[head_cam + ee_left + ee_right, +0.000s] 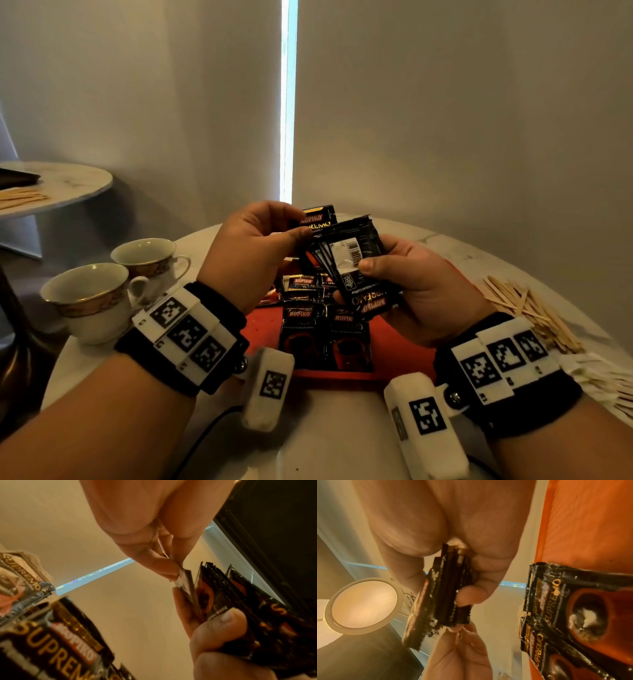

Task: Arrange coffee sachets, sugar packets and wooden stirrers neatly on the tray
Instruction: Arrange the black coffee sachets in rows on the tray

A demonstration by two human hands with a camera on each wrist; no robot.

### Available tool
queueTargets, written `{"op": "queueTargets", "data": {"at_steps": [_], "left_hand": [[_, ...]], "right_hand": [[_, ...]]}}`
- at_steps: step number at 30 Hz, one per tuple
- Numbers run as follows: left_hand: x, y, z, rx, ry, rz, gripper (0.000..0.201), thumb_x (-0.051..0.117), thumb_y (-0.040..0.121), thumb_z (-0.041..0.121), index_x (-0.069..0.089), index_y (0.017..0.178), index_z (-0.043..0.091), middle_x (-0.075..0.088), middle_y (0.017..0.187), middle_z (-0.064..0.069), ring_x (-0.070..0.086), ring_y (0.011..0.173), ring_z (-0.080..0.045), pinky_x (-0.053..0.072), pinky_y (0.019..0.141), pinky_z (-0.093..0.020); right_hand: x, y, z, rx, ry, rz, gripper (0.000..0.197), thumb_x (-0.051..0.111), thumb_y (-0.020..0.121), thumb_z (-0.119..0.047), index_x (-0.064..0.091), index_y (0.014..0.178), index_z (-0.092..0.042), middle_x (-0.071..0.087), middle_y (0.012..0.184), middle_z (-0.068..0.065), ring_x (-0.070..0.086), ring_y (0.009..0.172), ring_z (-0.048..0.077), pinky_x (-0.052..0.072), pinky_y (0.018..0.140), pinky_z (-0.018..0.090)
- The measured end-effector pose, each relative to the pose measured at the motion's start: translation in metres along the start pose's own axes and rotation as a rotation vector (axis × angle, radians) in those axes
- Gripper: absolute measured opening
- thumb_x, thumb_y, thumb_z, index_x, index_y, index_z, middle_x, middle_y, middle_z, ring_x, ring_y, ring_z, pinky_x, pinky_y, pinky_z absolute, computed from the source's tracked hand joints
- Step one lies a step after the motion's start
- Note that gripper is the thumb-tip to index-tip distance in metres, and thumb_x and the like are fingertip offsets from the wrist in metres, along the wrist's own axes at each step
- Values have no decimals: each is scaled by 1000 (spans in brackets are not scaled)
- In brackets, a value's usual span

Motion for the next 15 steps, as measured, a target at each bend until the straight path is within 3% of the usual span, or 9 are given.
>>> {"op": "queueTargets", "data": {"at_steps": [3,8,10,13,15], "left_hand": [[-3,0,2,24,77,6,25,66,89,-4,70,107,12,74,106,-10,75,84,-26,59,60,-28],[-4,2,4,-18,107,-63,40,64,86,-11,70,114,17,75,103,0,75,88,-31,63,70,-40],[-3,1,4,-28,142,-101,43,64,85,-11,69,114,20,74,105,2,75,87,-30,63,70,-40],[-5,2,2,-31,199,-91,38,67,85,-8,72,107,22,76,101,-2,75,89,-35,60,81,-48],[-8,3,2,-43,182,-69,38,66,84,-10,72,108,19,74,107,-8,75,89,-34,61,81,-45]], "right_hand": [[-1,0,0,1,3,16,32,59,75,4,71,105,0,73,95,21,73,77,30,62,70,40],[-1,1,3,-1,7,22,33,60,75,5,72,105,-1,73,98,21,74,81,31,63,71,41],[-1,2,4,-3,11,19,33,60,76,5,72,106,-1,72,100,22,74,82,32,63,71,40],[-2,3,5,-12,6,7,33,59,76,5,72,106,-1,72,99,22,74,81,32,63,69,40],[-2,3,3,-20,-7,2,32,58,76,4,72,105,-2,73,98,22,74,78,31,63,68,40]]}}
Point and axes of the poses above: each hand's wrist, its own y-axis towards the middle knuckle, its own x-axis out of the palm, z = x × y, the point moved 8 cm from there along y, towards the middle knuckle
